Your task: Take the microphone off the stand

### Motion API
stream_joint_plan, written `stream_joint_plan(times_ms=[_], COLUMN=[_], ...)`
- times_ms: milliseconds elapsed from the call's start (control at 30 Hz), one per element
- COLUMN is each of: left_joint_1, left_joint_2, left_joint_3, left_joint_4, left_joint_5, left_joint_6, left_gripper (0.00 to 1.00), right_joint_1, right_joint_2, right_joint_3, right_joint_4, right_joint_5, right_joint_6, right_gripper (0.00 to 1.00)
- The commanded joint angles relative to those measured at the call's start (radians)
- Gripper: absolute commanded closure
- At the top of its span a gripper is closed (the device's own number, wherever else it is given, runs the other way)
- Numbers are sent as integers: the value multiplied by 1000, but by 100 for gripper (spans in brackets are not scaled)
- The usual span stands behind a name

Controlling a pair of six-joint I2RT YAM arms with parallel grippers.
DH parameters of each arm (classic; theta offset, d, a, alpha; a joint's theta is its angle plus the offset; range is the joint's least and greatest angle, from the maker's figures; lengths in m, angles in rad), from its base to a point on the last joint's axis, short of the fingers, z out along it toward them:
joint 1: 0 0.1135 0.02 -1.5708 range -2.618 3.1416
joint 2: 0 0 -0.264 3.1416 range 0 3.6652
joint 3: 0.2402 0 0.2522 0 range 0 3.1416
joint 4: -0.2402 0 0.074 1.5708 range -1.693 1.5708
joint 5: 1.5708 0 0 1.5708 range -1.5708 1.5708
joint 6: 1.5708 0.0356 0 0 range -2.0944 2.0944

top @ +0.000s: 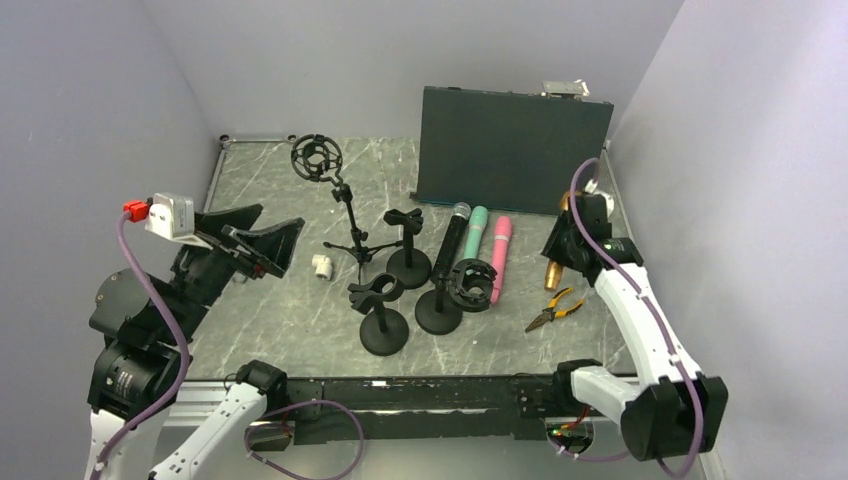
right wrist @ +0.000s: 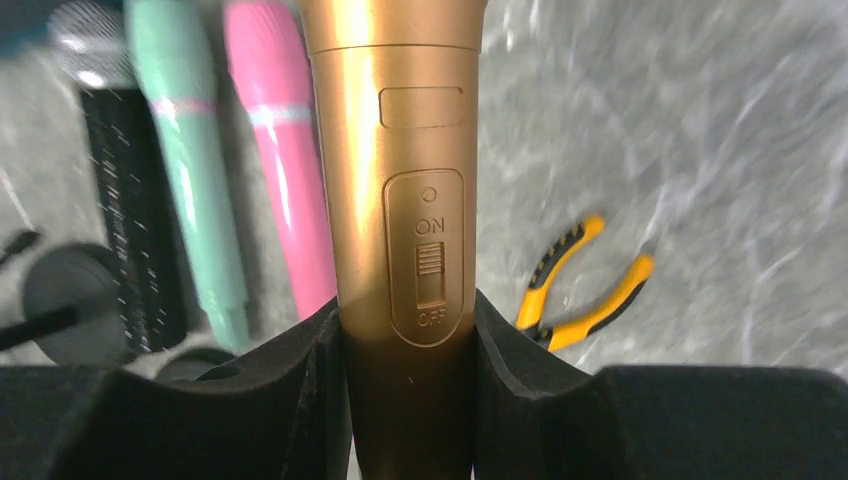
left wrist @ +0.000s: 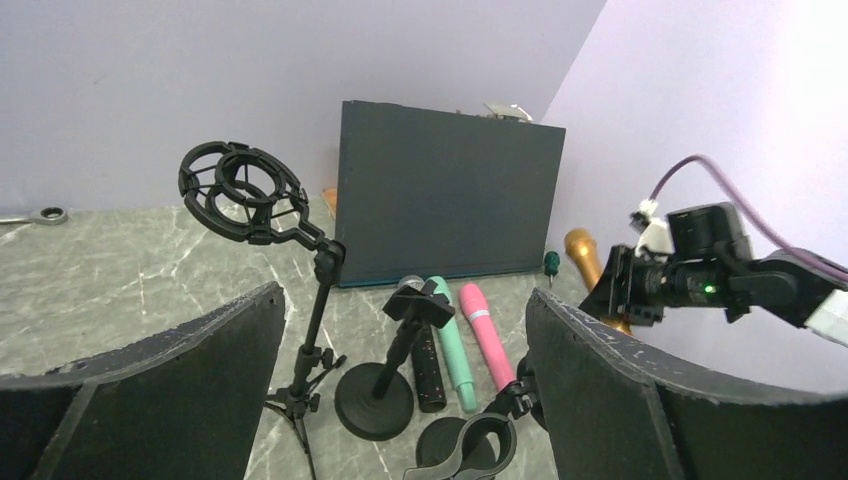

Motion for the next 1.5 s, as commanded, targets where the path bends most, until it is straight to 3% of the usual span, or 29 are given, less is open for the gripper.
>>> stream_joint_plan(times_ms=[0,233,467,567,667,733,967,1367,1467], left_joint_1=[-1,-1,-1,-1,-1,-1,-1,-1,-1], left_joint_2=[-16,-36,-3,13,18,7,-65,-71,-57], left_joint_3=[43,1,-32,-42,-51,-68,-120,-138,-172], left_joint_4=[-21,-32,-32,-40,-51,-42,-66,-162,-149], left_joint_5=[-6,-3,21,22,9,8,-44,-78,-226], left_joint_6=[51,31,18,10,-13,-25,8,174,72], left_gripper=[7,7,7,8,8,8,6,4,1], right_joint_1=[-22,-33,-38,-37,-40,-42,-44,-14,16], right_joint_2=[54,160,235,261,275,295,353,268,256], right_joint_3=[-85,-150,-201,-216,-227,-219,-145,111,200], right_joint_4=[51,115,198,215,232,231,180,68,56], right_joint_5=[-144,-161,-225,-235,-231,-228,-252,-239,-234], right_joint_6=[73,83,92,104,103,98,83,55,29], right_gripper=[100,99,72,68,51,46,36,23,21])
